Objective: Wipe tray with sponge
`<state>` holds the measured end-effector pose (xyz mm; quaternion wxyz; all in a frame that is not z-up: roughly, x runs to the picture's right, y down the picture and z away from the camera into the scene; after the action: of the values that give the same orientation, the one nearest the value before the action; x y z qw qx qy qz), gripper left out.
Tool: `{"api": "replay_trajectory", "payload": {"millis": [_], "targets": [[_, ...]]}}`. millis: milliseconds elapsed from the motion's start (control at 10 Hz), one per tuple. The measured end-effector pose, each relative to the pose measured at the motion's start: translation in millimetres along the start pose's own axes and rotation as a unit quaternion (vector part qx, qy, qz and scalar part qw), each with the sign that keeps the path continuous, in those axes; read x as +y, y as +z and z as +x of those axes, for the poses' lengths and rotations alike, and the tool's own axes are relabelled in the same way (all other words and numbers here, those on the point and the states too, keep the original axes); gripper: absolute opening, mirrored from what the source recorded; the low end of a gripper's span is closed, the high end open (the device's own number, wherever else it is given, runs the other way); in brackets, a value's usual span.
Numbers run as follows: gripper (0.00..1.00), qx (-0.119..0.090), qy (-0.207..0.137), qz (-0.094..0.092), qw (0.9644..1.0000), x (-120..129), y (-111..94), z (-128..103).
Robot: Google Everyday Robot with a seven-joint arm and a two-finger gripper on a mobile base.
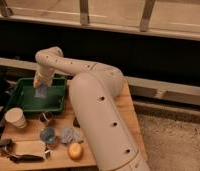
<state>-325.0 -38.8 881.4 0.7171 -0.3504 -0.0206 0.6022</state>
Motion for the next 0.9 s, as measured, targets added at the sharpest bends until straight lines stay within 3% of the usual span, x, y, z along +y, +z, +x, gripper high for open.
{"api": "replay_trajectory", "payload": {"millis": [600,900], "targets": [[0.0,0.047,-0.003,-0.003,0.9989,-6.4,33.7,4.3],[0.0,0.044,0.006,0.019,0.9988,-18.0,29.2,-0.8]]}}
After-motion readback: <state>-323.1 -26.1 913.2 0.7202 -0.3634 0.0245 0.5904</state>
